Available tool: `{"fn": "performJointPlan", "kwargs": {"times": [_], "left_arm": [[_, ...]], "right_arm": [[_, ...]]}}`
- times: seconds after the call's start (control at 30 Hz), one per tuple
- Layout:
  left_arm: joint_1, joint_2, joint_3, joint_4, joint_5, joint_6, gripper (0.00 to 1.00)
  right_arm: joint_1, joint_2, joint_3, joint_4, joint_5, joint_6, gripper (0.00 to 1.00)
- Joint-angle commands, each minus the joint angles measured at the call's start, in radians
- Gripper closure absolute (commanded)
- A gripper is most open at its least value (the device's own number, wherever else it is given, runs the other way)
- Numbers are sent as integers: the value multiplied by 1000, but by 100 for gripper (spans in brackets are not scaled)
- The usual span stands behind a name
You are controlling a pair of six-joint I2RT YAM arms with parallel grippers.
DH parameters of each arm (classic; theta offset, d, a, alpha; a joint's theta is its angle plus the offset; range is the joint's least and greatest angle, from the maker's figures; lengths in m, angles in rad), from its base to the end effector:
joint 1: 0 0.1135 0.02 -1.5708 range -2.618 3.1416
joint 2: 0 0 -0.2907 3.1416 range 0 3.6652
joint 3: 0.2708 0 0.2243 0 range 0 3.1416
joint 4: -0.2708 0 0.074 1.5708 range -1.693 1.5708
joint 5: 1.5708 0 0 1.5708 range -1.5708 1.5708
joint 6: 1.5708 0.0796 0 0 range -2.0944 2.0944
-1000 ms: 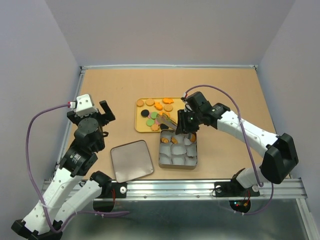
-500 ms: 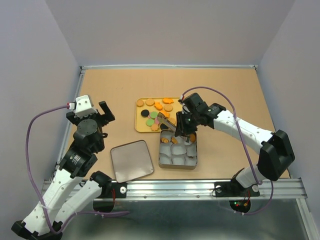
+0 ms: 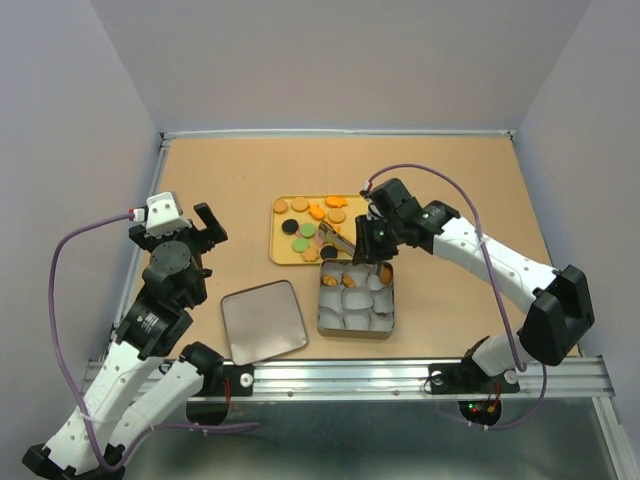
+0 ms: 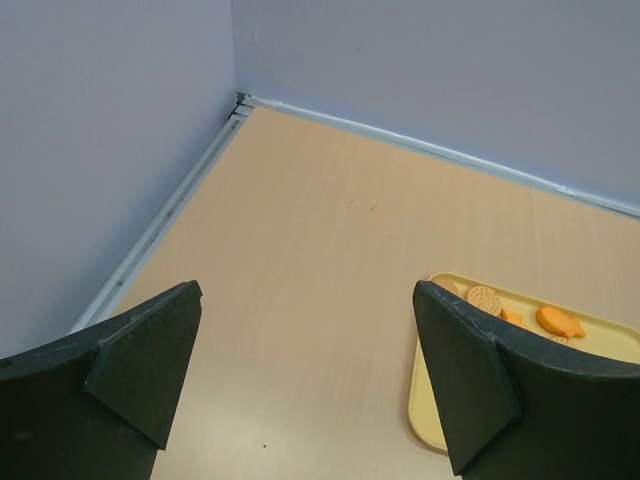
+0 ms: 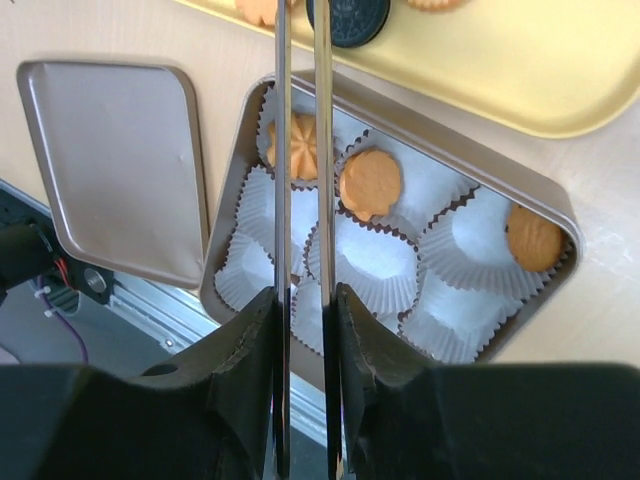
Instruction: Pack the cookies
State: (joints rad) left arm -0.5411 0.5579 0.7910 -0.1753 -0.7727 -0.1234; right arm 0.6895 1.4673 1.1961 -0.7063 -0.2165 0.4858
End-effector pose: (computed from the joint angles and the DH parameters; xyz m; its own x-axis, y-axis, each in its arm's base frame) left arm 0.1148 -0.0042 0.3833 0.0773 -0.1492 -0.9858 -0.2207 0.9616 -0.1629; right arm 0.2199 0.2035 0.2767 -0.8991 -0.1502 -0.4113 -0.3327 0.8451 0.4185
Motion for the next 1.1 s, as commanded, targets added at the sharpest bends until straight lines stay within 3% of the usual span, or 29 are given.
{"fn": "performJointPlan", "kwargs": {"times": [0.0,0.23,0.43,0.53,0.67,0.77,1.07], "left_arm": [[6,-6,-15,40,-23,19,1],[9,74,7,60,0,21,1],[78,217,16,201,76,24,1],[168,287,13,256,188,-11,1],[421,370,54,264,419,-97,1],[490,440,95,266,594,-146,1],[575,548,119,425,852,-248,4]], "right_arm": [[10,-68,177,-63,78,-29,74],[10,-206,247,-196,95,-26,73],[10,-338,157,-269,34,-7,73],[12,-412,103,-269,-30,22,73],[10,-484,31,-275,-89,43,73],[11,-527,-35,-292,-133,40,73],[10,-617,-158,-344,-254,33,73]]}}
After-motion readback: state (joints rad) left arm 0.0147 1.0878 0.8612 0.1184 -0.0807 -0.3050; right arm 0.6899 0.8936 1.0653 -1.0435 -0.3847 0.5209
